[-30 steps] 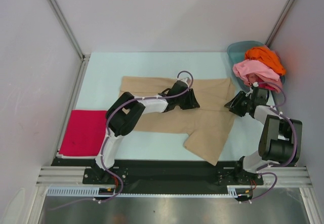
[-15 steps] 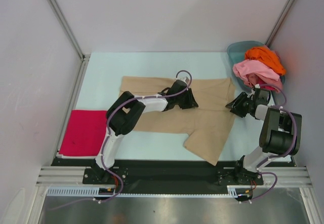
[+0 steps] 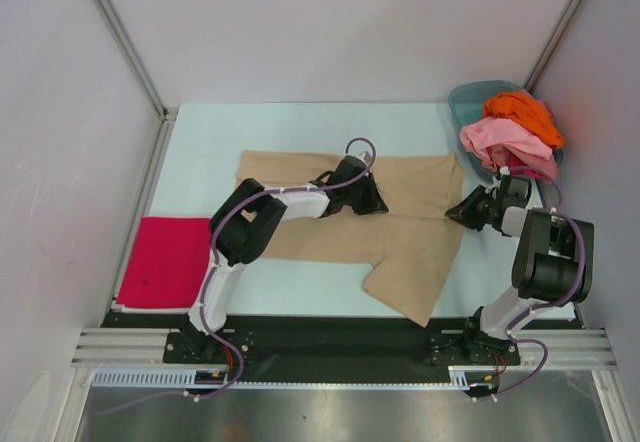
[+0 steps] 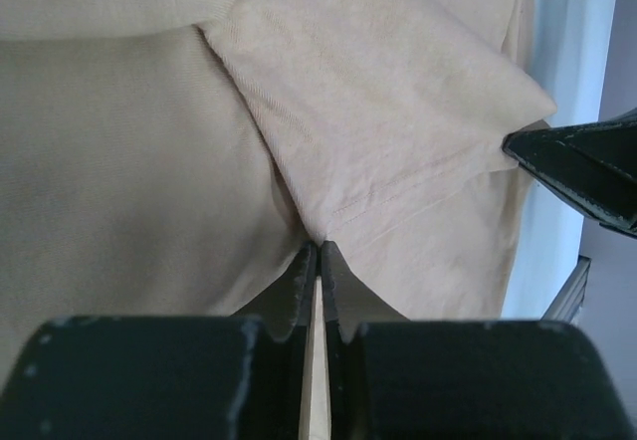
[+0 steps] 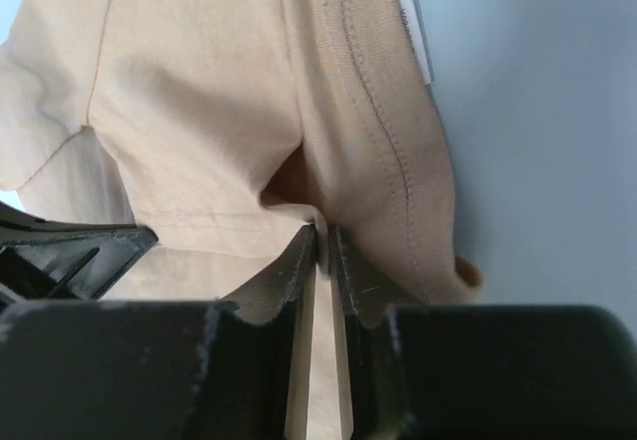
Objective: Fold and stack the t-shirts
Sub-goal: Fold the tshirt
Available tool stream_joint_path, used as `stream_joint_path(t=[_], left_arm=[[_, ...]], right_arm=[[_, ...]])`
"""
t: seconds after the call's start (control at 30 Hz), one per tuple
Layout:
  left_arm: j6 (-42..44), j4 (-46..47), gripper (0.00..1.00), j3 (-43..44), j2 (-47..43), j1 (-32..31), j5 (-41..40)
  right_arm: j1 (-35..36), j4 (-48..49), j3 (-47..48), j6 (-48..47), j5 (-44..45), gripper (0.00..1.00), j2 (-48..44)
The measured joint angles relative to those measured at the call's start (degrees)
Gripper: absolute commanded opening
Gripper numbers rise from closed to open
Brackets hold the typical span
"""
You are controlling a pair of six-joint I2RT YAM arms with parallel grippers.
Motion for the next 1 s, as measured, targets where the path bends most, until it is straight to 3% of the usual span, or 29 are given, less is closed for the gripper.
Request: stream_joint_path(t=[0.27, 0.3, 0.87, 1.0], left_arm=[[-0.04, -0.04, 0.01, 0.0, -0.09, 0.66, 1.07], [-0.04, -0.07, 0.0, 0.0, -0.13, 0.72, 1.18], [-0.39, -1.62, 0.01, -1.62, -4.55, 1.53, 2.58], [-0.39, -2.54, 0.02, -1.62, -4.57, 1.68, 3.45]], right_arm=[[0.72, -2.86, -0.28, -0.39, 1.51, 0.13, -6.75], [0.81, -3.26, -0.28, -0.48, 1.73, 0.0, -7.28], [1.07, -9.25, -3.85, 0.13, 3.26, 0.0, -12.28], [1.38, -9.03, -4.39, 0.96, 3.23, 0.06, -12.24]])
